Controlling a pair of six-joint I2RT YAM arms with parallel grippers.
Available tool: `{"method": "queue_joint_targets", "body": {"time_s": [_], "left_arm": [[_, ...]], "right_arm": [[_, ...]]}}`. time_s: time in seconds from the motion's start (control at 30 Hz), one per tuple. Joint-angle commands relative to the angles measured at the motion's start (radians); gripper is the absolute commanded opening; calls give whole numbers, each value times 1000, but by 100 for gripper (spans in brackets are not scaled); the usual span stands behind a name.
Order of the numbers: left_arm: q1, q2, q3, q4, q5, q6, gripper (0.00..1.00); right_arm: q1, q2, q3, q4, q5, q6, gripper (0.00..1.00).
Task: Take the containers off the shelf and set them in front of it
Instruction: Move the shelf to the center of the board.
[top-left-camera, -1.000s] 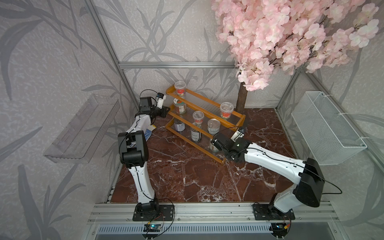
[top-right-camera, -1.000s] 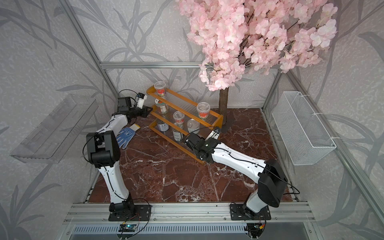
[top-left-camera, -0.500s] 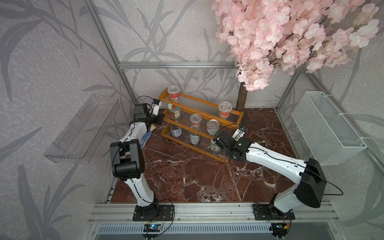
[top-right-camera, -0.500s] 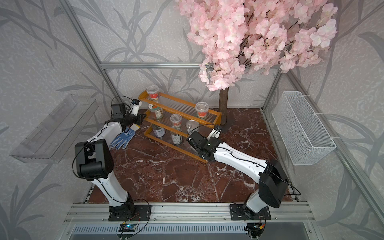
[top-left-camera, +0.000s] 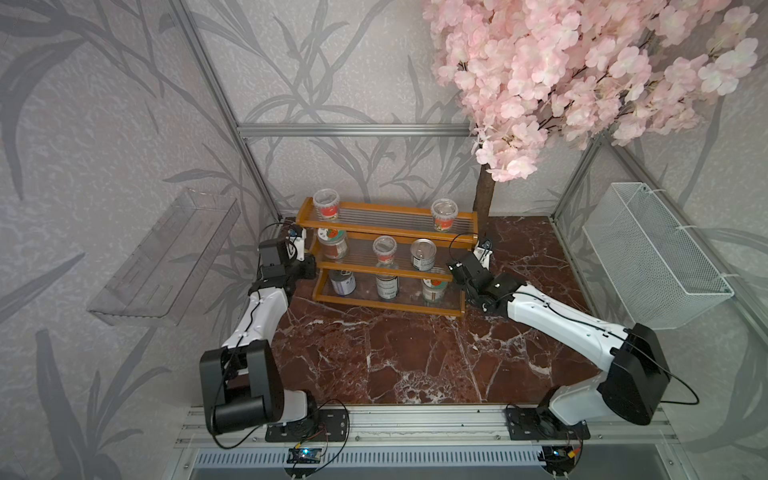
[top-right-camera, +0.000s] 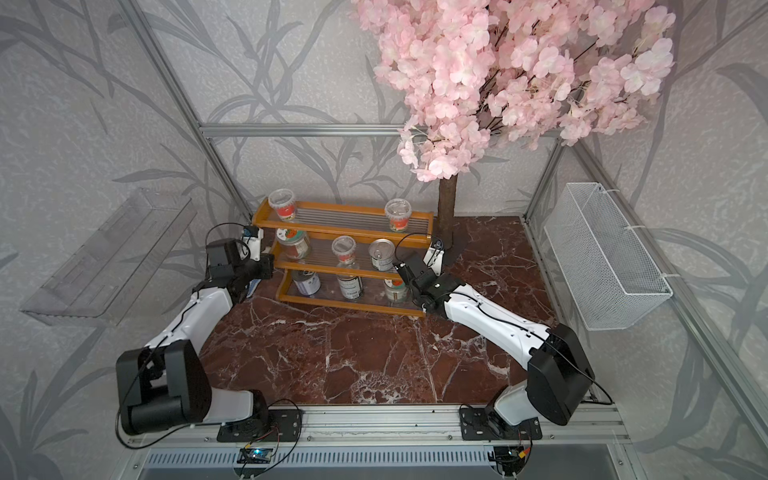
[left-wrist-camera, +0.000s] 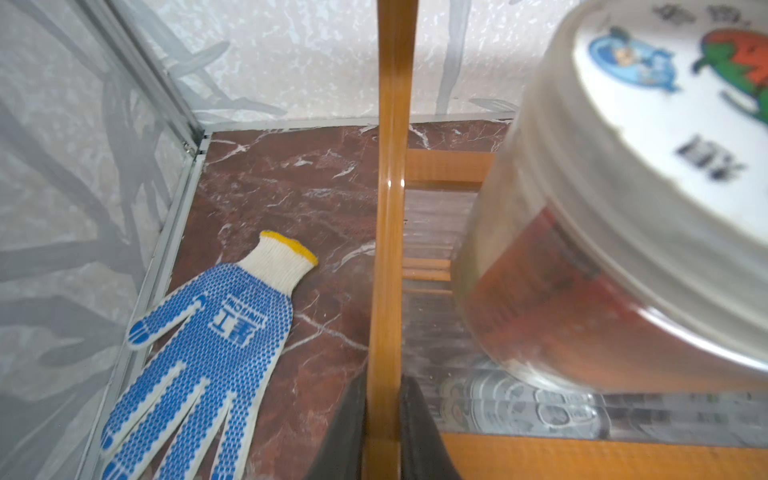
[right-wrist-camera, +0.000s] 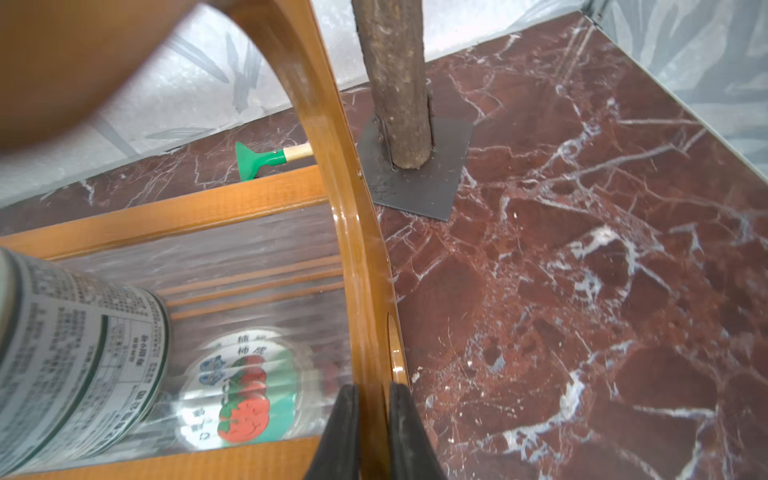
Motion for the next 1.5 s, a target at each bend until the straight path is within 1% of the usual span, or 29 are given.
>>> {"method": "queue_joint_targets", "body": {"time_s": [0.0, 0.17, 0.37, 0.53, 0.67, 0.73, 0.9, 1.17, 1.47], "left_arm": [[-44, -113, -72, 11, 138, -105, 17], [-59, -197, -148, 14, 143, -134, 18], [-72, -229, -162, 23, 153, -154, 19], [-95, -199, -146, 49, 174, -162, 19], [-143, -163, -118, 53, 173, -157, 19], [-168, -157, -112, 50, 162, -162, 19], [-212, -154, -125, 65, 147, -179, 20], [-239, -152, -136, 85, 133, -204, 21], [-240, -145, -134, 60, 132, -188, 26]], "right_arm": [[9, 27, -4, 43, -45, -286, 0], [-34, 40, 2, 68, -75, -321, 0], [-59, 49, 9, 74, -77, -342, 0], [-69, 37, 1, 29, -35, -298, 0], [-81, 3, -24, 27, -23, -271, 0], [-89, -7, -37, 29, -18, -277, 0], [-136, -39, -84, 76, -34, -355, 0], [-190, -59, -109, 97, -90, -386, 0], [-195, -57, -114, 96, -119, -368, 0]]}}
